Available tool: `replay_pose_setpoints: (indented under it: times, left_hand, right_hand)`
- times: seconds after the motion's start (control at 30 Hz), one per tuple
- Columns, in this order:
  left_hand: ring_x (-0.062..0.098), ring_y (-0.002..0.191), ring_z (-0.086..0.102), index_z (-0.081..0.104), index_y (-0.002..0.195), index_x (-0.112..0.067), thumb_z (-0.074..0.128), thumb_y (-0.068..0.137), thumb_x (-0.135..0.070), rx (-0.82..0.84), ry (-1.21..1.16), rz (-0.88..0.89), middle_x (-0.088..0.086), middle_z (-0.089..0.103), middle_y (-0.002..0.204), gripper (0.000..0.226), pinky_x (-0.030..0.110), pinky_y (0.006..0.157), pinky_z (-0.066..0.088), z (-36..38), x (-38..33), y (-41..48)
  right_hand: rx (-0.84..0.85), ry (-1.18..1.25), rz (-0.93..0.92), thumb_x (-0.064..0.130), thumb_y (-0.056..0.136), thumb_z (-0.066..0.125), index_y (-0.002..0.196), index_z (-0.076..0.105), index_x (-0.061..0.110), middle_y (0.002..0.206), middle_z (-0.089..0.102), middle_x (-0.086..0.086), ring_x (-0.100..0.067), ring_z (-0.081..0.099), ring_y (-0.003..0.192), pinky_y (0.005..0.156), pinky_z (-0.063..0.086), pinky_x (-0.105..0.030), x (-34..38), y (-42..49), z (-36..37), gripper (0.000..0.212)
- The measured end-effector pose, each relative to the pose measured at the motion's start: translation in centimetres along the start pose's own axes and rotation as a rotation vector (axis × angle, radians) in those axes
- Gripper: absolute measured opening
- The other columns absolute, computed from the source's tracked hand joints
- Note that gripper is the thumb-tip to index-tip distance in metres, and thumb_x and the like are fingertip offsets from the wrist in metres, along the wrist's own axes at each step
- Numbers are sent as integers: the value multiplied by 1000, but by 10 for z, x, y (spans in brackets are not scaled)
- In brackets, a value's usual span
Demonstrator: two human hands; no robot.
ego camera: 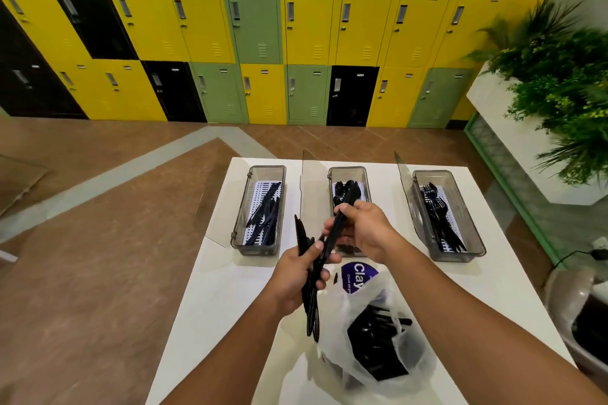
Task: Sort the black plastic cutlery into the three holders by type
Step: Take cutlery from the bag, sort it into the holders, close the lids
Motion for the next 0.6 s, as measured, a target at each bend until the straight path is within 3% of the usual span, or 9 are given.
replay_pose_setpoints:
  times: [0.13,0.2,0.3,0.47,0.6]
  left_hand:
    - [14,50,50,63,114,-3,49,105,-24,-40,-28,9,12,73,84,27,21,44,38,-16,-5,-6]
    - [13,50,48,64,111,-5,48,105,-25,-58,-31,18,8,71,80,26,21,44,36,-26,-6,-10]
    - [13,50,47,65,113,-6,49,105,-27,-107,-68,36,8,69,78,28,21,44,35,-46,-6,-15]
    - [14,47,39,68,114,-10,50,104,-34,-191,-59,35,4,59,71,31,22,46,31,-80,-3,-22]
    - [12,46,36,68,112,-11,50,104,-32,-231,-60,23,4,56,69,29,21,44,27,-101,1,-26]
  right_hand:
    - [-86,155,-62,22,107,41,103,56,10,70,58,-10,-26,60,55,55,54,-35,16,10,26,20]
    - [-80,174,-58,25,107,39,101,57,13,64,48,-5,-15,42,44,43,38,-23,21,19,39,23]
    - [16,101,12,26,106,39,97,58,15,60,40,-1,-10,27,42,40,22,-17,21,29,69,24]
    - [136,-137,245,8,101,41,95,55,12,63,44,-3,-11,30,46,38,25,-20,-5,44,120,15]
    - [45,-314,277,-4,94,34,86,53,3,72,57,-12,-14,42,48,42,34,-24,-30,62,144,22]
Point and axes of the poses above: each hand's wrist, its own y-axis towards the middle knuckle, its own z-axis out of the palm, x = y × z, the point moved 1 cm from there along y, towards the middle knuckle
